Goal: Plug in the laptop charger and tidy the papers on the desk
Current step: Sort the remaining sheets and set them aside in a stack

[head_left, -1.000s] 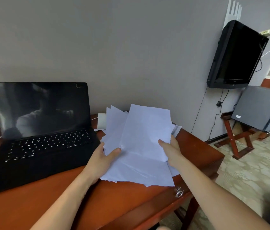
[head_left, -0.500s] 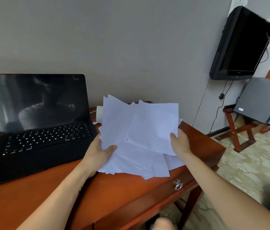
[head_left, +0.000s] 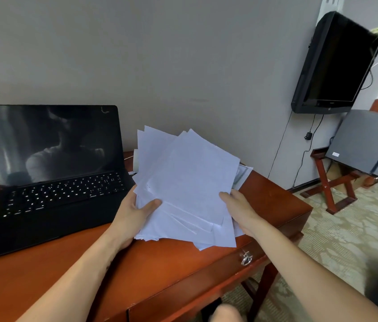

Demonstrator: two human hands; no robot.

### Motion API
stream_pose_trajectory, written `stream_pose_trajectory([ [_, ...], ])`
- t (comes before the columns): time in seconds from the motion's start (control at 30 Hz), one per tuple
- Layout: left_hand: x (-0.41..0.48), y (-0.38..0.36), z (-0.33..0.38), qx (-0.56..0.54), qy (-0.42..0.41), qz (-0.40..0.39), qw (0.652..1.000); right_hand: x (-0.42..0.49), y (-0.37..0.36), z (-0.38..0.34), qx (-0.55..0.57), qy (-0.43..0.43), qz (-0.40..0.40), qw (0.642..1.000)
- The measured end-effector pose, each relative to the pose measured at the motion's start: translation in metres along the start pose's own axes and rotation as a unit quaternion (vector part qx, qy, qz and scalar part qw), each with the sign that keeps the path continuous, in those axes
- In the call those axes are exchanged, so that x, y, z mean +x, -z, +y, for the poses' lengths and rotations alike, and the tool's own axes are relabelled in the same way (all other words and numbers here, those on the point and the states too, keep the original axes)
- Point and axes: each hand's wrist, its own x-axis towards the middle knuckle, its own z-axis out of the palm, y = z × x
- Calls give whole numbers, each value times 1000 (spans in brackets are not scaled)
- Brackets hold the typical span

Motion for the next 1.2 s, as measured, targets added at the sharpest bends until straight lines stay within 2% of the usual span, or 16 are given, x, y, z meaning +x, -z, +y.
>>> stream_pose_trajectory([
  [0.13,-1,0,0,12,0,-32,999,-4,-15,-1,92,-23,23,995],
  [0.37,-1,-5,1,35,-23,-49,998,-7,-19,10,45,114,67,990],
  [0.5,-1,-5,1,41,-18,-55,997,-5,-17,13,86,124,105,983],
  [0.8,0,-4,1,77,5,-52,996,1,-13,20,-122,178,195,957],
  [0.97,5,-2,-3,102,27,-45,993,18,-7,27,-287,173,201,921],
  [1.2,7,-2,-3,129,33,-41,990,25,-9,27,-273,79,155,946],
])
